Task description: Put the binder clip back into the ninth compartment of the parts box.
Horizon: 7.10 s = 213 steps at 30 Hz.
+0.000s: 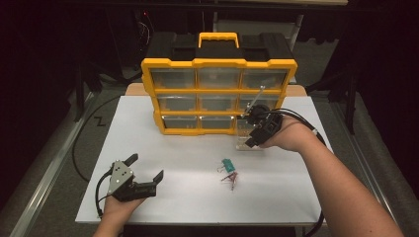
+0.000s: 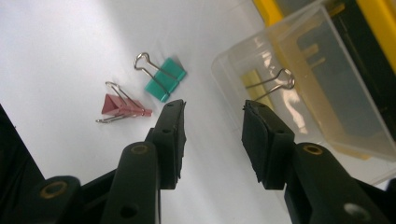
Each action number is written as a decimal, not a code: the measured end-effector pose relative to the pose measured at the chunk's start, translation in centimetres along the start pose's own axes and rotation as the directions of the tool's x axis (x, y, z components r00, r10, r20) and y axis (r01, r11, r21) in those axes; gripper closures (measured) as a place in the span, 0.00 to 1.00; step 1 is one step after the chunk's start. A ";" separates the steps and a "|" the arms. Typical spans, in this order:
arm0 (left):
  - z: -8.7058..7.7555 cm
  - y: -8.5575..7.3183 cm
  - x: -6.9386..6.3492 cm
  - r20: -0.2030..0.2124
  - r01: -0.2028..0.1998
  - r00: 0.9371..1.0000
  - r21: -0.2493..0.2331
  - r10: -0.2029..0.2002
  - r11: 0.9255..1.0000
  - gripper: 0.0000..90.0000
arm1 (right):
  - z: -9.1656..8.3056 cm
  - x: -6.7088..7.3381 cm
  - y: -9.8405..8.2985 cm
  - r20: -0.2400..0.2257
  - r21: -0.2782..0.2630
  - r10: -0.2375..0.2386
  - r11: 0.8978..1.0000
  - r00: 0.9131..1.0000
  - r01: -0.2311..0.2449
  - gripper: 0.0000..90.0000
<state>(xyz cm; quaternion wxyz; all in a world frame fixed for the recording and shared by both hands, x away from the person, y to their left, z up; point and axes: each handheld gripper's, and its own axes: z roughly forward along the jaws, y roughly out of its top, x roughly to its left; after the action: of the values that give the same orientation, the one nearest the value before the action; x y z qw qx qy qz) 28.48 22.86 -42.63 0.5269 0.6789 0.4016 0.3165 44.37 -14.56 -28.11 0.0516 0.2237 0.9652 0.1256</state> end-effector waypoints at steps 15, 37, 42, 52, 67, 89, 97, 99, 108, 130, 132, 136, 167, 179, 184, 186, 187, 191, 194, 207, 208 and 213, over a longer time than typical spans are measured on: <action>0.1 0.0 -0.1 0.002 -0.007 1.000 0.003 0.007 1.000 0.00 | 0.3 0.9 -1.7 -0.010 0.002 -0.004 1.000 1.000 0.004 0.67; 0.1 0.0 -0.1 0.005 -0.011 1.000 0.006 0.011 1.000 0.00 | 3.1 2.3 -3.5 -0.046 0.033 -0.013 0.999 0.999 0.015 0.60; 0.1 0.0 -0.1 0.006 -0.011 1.000 0.006 0.011 1.000 0.00 | 4.0 2.6 -3.9 -0.052 0.042 -0.007 0.999 0.999 0.010 0.56; 0.1 0.0 -0.1 0.007 -0.010 1.000 0.004 0.010 1.000 0.00 | 5.8 3.4 -4.5 -0.068 0.063 -0.011 0.998 0.998 0.015 0.51; 0.1 0.0 -0.2 0.010 -0.013 1.000 0.006 0.013 1.000 0.00 | 7.3 4.2 -4.8 -0.089 0.086 0.006 0.996 0.996 0.001 0.27; 0.1 0.0 -0.2 0.014 -0.012 1.000 0.003 0.012 1.000 0.00 | 6.8 5.3 -2.1 -0.092 0.032 -0.026 0.999 0.995 0.029 0.21; 0.1 0.0 -0.2 0.018 -0.012 1.000 0.001 0.012 1.000 0.00 | 7.4 5.8 -0.7 -0.090 0.034 -0.036 0.999 0.995 0.039 0.18; 0.1 0.0 -0.2 0.019 -0.012 1.000 0.002 0.012 1.000 0.00 | 7.5 5.9 -0.5 -0.089 0.029 -0.038 0.999 0.995 0.041 0.18; 0.1 0.0 -0.2 0.022 -0.013 1.000 0.000 0.013 1.000 0.00 | 8.3 6.0 0.4 -0.077 0.031 -0.035 0.999 0.996 0.038 0.18; 0.1 0.0 -0.3 0.031 -0.016 0.999 0.001 0.016 1.000 0.00 | 9.6 6.1 1.5 -0.035 0.005 -0.027 1.000 0.999 0.027 0.30; 0.1 0.0 -0.3 0.031 -0.017 0.999 0.001 0.017 1.000 0.00 | 9.8 6.1 1.6 -0.029 0.000 -0.023 1.000 0.999 0.023 0.33; 0.2 0.0 -0.3 0.032 -0.017 0.999 0.001 0.017 1.000 0.00 | 10.0 6.0 1.8 -0.017 -0.003 -0.027 1.000 0.999 0.027 0.42; 0.1 0.1 -0.2 0.032 -0.018 0.999 -0.003 0.018 1.000 0.00 | 10.0 5.8 2.0 0.009 -0.009 -0.042 0.999 0.999 0.042 0.82; 0.1 0.1 -0.2 0.033 -0.017 0.999 -0.004 0.017 1.000 0.00 | 9.5 5.5 1.8 0.025 -0.028 -0.051 0.998 0.998 0.051 0.88; 0.1 0.1 -0.2 0.034 -0.017 0.999 -0.004 0.017 1.000 0.00 | 9.3 5.4 1.7 0.031 -0.036 -0.051 0.998 0.998 0.052 0.90; 0.1 0.1 -0.2 0.034 -0.017 0.999 -0.003 0.017 1.000 0.00 | 9.2 5.4 1.6 0.036 -0.033 -0.053 0.998 0.998 0.054 0.91; 0.1 0.1 -0.2 0.034 -0.017 0.999 -0.003 0.017 1.000 0.00 | 9.1 5.3 1.6 0.036 -0.037 -0.052 0.998 0.998 0.053 0.91; 0.1 0.1 -0.2 0.032 -0.016 0.999 -0.005 0.016 1.000 0.00 | 8.9 5.2 1.5 0.050 -0.041 -0.063 0.997 0.997 0.065 0.93; 0.1 0.1 -0.2 0.032 -0.018 0.999 -0.003 0.018 1.000 0.00 | 8.7 5.1 1.3 0.066 -0.041 -0.068 0.997 0.996 0.070 0.96; 0.1 0.1 -0.2 0.031 -0.017 0.999 -0.005 0.017 1.000 0.00 | 7.6 4.9 1.1 0.055 -0.066 -0.076 0.995 0.996 0.080 1.00; 0.1 0.1 -0.2 0.031 -0.016 0.999 -0.005 0.016 1.000 0.00 | 7.6 4.8 1.1 0.050 -0.066 -0.073 0.995 0.996 0.076 1.00; 0.1 0.1 -0.2 0.032 -0.017 0.999 -0.005 0.017 1.000 0.00 | 7.3 4.6 0.9 0.032 -0.074 -0.065 0.995 0.997 0.068 1.00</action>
<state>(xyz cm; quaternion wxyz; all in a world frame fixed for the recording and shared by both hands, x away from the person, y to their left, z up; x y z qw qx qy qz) 28.49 22.67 -42.59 0.5321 0.6860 0.3866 0.3113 41.74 -10.10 -35.07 0.0782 0.1912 0.9658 0.1567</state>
